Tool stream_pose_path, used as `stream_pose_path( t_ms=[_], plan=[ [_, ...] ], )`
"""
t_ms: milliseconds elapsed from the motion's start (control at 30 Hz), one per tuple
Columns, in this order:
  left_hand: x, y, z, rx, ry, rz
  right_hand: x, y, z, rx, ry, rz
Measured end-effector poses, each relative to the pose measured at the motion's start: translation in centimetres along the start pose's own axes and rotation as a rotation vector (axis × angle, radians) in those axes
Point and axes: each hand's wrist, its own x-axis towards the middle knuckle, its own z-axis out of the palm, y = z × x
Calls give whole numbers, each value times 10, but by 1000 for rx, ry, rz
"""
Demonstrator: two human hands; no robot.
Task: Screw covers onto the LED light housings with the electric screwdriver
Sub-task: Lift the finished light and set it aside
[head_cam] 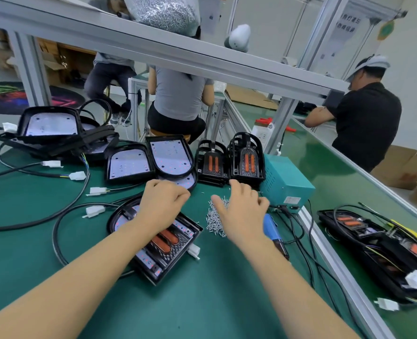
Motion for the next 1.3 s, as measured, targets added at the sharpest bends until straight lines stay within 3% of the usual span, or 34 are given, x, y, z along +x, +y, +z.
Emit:
stream_pose_path(
  t_ms=[133,267,500,667,800,1133,1300],
  plan=[
    [-19,-7,-9,-66,103,-74,-31,-36,-2,143,-148,-151],
    [-45,-16,-20,-143,149,-151,-51,-53,5,326,-346,-161],
    [-92,-51,-41,-133,183,-307,-59,-53,8,501,-372,-82],
    [-120,-72,-48,130,237,-620,-53,-52,5,574,-422,16],
    [-131,-80,-53,98,122,-835,-43,-50,6,573,-512,93],
    [-118,-41,-34,-194,147,-730,-33,-45,10,636,-604,151],
    [-113,-14,-28,-387,28,-783,-31,-45,10,762,-649,199]
  ],
)
